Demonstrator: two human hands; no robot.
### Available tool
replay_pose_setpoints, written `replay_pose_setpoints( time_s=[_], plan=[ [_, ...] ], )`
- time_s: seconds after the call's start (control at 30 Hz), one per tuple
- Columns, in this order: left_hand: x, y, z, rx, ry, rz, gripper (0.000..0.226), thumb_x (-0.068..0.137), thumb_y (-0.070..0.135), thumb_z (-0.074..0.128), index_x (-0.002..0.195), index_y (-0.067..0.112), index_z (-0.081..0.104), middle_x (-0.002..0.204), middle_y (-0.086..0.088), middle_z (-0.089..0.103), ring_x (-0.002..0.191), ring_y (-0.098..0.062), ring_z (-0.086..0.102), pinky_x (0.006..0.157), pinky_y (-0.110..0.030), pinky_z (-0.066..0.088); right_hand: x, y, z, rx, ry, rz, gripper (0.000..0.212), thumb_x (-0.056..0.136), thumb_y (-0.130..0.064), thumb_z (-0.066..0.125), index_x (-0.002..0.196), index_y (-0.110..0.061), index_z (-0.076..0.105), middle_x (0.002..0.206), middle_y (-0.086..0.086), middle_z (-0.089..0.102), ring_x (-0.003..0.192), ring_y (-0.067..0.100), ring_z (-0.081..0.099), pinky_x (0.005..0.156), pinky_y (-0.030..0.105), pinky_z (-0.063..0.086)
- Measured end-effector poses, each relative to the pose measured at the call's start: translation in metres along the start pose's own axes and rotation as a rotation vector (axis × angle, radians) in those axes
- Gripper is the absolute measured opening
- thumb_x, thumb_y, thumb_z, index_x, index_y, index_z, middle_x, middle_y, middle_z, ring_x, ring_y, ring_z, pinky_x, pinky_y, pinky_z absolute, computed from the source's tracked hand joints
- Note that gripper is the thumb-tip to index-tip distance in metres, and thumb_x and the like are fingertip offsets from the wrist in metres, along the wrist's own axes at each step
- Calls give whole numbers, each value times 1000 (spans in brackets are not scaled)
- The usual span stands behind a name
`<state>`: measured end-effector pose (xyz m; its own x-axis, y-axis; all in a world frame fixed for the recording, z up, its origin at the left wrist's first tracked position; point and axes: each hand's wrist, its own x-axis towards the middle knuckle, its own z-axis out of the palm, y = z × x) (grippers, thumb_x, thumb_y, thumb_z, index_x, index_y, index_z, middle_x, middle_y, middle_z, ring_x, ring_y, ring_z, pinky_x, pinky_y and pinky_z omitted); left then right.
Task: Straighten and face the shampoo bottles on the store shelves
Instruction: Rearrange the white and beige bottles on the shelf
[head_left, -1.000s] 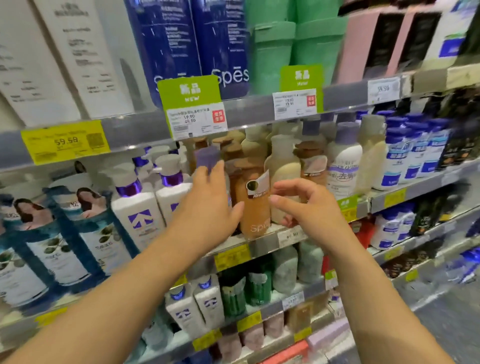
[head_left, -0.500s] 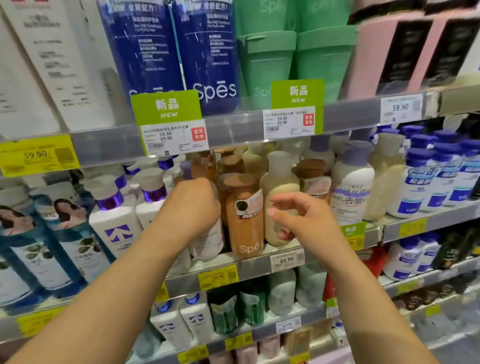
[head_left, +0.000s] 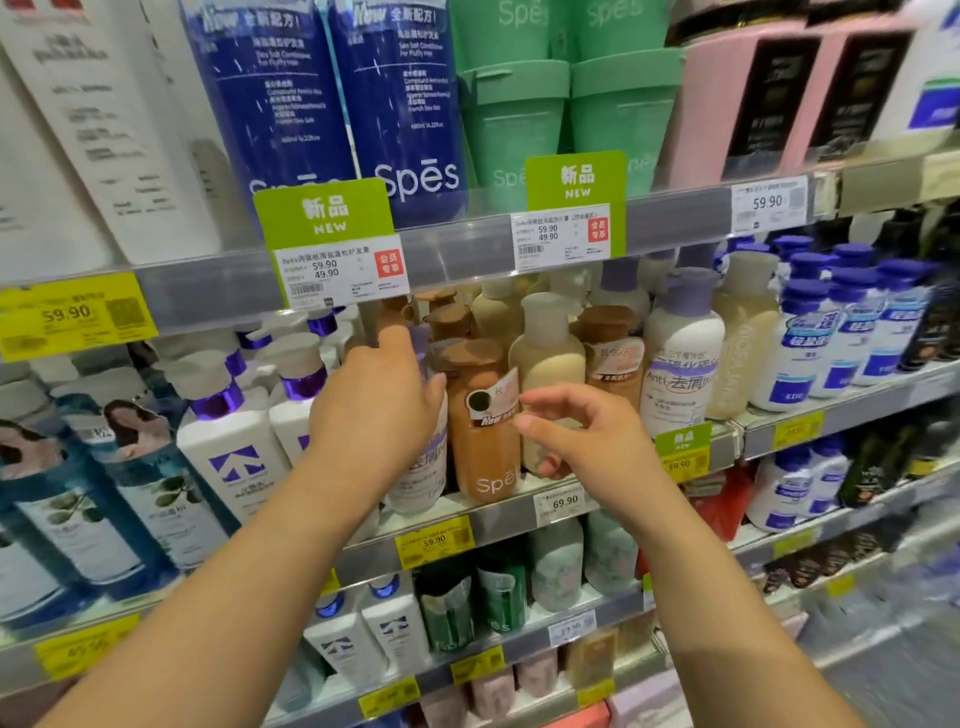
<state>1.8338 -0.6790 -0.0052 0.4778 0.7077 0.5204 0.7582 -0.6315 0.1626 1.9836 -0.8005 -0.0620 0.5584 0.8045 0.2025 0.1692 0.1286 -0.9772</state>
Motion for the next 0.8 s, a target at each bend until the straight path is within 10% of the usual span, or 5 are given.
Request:
replay_pose_setpoints(
  time_s=[0.47, 0.8],
  plan=[
    [-23, -7, -15, -118, 135, 43, 43, 81, 50, 66, 116, 26, 57, 103, 2, 61, 87, -23, 59, 59, -33, 42, -38, 2, -14, -29, 50, 43, 20, 86, -18, 77, 105, -23, 73, 96, -1, 72, 54, 14, 63, 66, 40, 57],
    [-41, 70, -51, -80, 151, 80, 41, 74, 57, 64, 106, 30, 62, 103, 6, 64, 92, -23, 60, 64, -31, 39, -23, -9, -82, -7, 119, 11, 19, 90, -11, 72, 108, -15, 70, 93, 0, 70, 49, 12, 59, 53, 23, 50]
  ],
)
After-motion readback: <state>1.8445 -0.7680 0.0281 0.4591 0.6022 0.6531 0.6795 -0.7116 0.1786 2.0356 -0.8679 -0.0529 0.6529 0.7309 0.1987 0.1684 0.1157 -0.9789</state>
